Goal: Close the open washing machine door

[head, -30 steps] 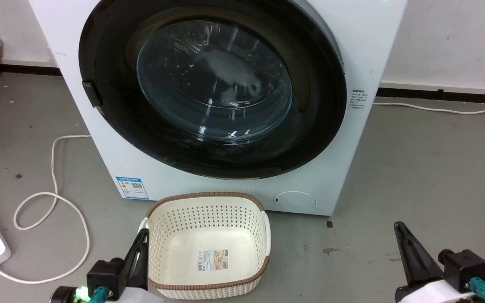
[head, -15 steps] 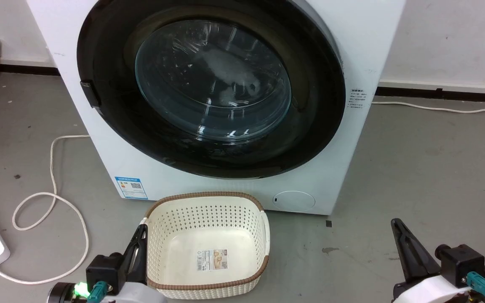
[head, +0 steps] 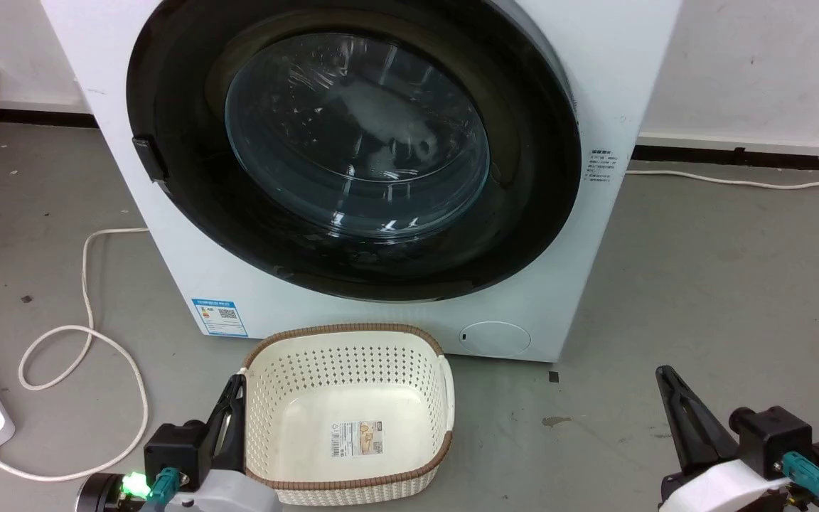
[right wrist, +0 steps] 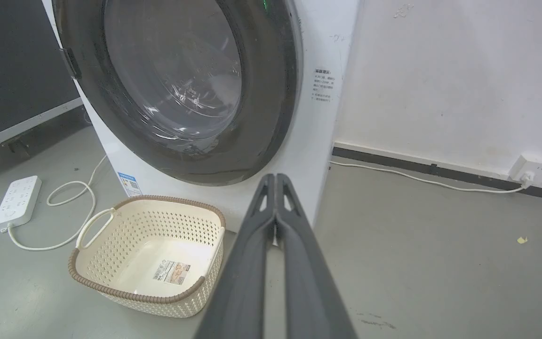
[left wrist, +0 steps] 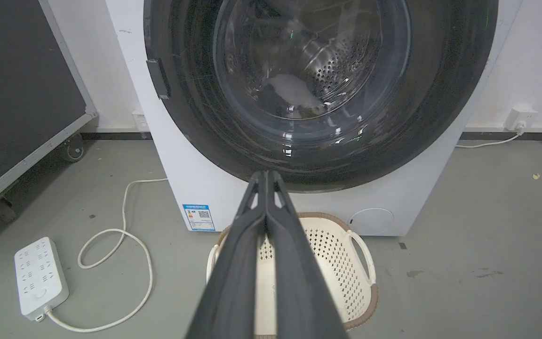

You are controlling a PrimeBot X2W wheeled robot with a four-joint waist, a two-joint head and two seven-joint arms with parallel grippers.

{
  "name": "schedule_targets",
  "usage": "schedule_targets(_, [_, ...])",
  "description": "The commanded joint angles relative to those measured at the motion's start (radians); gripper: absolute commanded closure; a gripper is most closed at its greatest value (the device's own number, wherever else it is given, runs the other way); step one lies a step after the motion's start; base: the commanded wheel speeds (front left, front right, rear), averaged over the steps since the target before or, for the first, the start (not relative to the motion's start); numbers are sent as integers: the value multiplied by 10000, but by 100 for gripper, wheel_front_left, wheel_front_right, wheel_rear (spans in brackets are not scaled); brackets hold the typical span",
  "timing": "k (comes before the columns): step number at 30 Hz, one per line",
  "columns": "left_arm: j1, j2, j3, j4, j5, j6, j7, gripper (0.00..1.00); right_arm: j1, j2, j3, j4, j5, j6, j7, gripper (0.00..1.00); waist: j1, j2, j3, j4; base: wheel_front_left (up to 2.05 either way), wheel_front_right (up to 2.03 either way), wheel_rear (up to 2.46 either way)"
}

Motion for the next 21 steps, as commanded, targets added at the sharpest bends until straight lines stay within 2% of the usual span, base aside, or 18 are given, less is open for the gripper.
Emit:
schedule_targets(1, [-170,-7,28,-80,76,61,62,100,-157,30,31,-119,-89,-5,79,100,-1,-1,2,-5,0,0,0])
schedule_targets(21, [-269,-36,104,-305,190,159,451,100,-237,37,136,-309,-176,-6,456,100,-1,-1,23,-51,0,0,0])
